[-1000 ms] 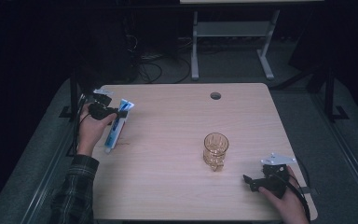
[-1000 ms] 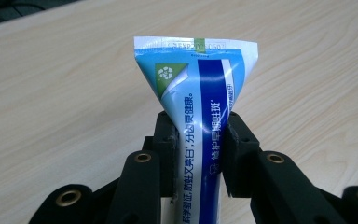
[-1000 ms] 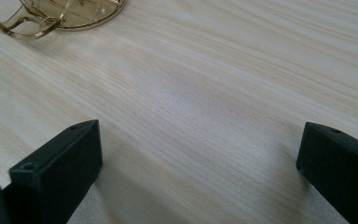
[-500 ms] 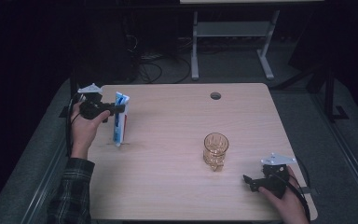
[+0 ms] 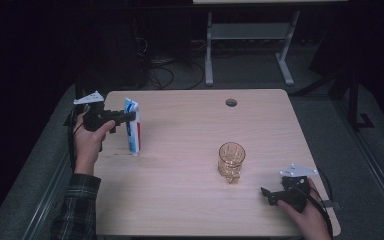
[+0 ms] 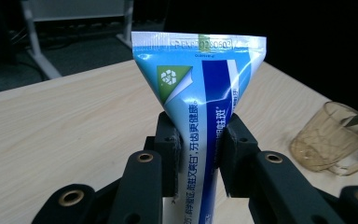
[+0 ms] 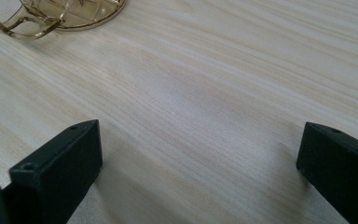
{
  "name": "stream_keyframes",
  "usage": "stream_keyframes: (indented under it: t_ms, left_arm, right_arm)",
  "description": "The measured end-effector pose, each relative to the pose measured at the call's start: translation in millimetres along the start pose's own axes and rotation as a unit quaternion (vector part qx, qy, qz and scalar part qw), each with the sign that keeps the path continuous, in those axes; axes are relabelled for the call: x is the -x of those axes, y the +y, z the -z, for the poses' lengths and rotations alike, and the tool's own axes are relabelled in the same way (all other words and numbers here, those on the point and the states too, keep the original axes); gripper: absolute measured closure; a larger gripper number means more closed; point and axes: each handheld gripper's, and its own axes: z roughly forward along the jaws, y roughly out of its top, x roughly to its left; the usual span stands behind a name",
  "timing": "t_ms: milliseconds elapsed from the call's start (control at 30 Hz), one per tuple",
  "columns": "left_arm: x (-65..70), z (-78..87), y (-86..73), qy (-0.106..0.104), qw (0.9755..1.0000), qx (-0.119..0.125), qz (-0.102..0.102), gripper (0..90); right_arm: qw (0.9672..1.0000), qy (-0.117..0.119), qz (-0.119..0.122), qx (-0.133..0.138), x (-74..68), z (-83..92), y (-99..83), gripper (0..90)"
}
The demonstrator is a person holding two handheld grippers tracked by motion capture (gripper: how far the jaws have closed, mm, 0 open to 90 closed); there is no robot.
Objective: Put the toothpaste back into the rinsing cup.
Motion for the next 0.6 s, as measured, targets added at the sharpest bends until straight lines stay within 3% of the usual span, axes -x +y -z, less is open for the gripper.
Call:
stream_keyframes:
  t_ms: [300,600]
  left_arm:
    - [14.8,-1.7,5.1,-0.033,0.9991,0.022,-0.015,70.9]
    - [30.5,-11.8,9.3,-0.050,0.9980,0.022,-0.033,70.8]
  right_arm:
    - [1.0000,0.000,0.000,0.000,0.0,0.0,0.0,0.0]
    - [1.0000,0.000,0.000,0.000,0.0,0.0,0.0,0.0]
